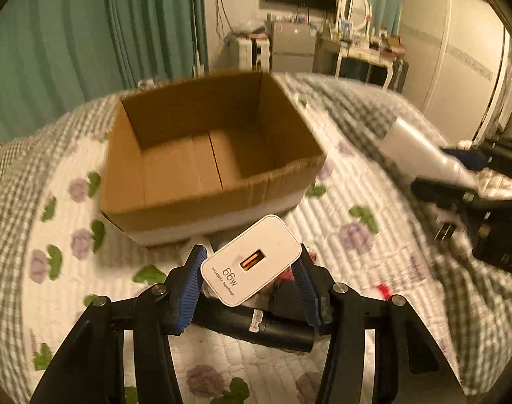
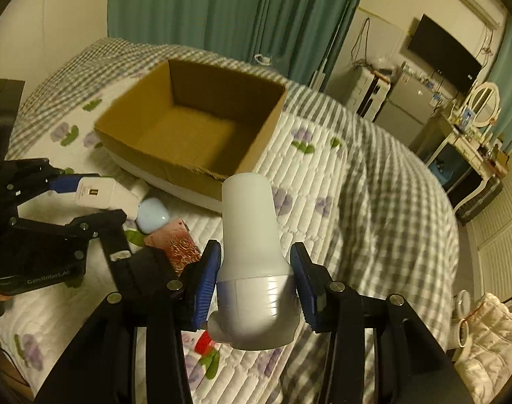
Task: Organize rigid objects
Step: 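Lower the charger and spray bottle into the box and open both tools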
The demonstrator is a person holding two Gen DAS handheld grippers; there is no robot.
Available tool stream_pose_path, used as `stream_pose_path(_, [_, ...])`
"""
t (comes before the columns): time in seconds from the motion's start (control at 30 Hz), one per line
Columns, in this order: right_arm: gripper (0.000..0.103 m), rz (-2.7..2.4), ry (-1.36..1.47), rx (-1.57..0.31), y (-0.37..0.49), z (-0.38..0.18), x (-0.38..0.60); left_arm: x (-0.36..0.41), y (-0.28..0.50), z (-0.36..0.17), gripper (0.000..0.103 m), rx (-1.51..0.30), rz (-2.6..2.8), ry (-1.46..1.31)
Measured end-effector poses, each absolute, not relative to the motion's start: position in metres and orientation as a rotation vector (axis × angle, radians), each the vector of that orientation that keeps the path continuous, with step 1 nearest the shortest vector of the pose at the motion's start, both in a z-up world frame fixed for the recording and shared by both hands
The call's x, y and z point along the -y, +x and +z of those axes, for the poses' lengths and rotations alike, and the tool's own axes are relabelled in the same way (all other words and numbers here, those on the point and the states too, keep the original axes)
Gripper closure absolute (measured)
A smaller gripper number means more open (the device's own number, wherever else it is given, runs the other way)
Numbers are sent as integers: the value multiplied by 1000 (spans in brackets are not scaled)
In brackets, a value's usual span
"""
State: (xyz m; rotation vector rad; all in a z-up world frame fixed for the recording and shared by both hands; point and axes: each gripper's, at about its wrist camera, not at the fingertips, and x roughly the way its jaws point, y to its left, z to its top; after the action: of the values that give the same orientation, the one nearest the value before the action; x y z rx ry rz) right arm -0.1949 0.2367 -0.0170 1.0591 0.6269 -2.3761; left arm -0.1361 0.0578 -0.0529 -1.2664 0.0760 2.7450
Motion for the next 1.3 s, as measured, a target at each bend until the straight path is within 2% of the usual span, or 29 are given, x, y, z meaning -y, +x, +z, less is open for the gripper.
stream_pose_path(0.3, [60,-2412,934,-593,-187,42,-203,-33,-146,16,51,-37,2849,-1101])
stream_pose_path(0.5, [60,-2430,859,-501,-219,59,-167,-14,-179,25,51,-76,2907,-1081])
stream_pose_path(0.67, [60,-2435,869,-431,-260,43,-147,-3,-214,8,51,-89,2921,-1115])
stream_pose_path(0.9, [60,-2431,935,-395,-309,-1,-141,-2,-261,-52,51,-121,2879,-1224])
stream_pose_path(1.17, [60,-2391,1003,-380,-329,-24,-142,0,-280,-87,50,-121,2850,-1240])
stream_pose_path(1.27, [60,-2377,1034,-322,-332,-24,-145,0,-277,-85,44,-138,2882,-1199])
stream_pose_path(1.3, [60,-2379,1033,-331,-333,-24,-144,1,-275,-81,38,-145,2894,-1180])
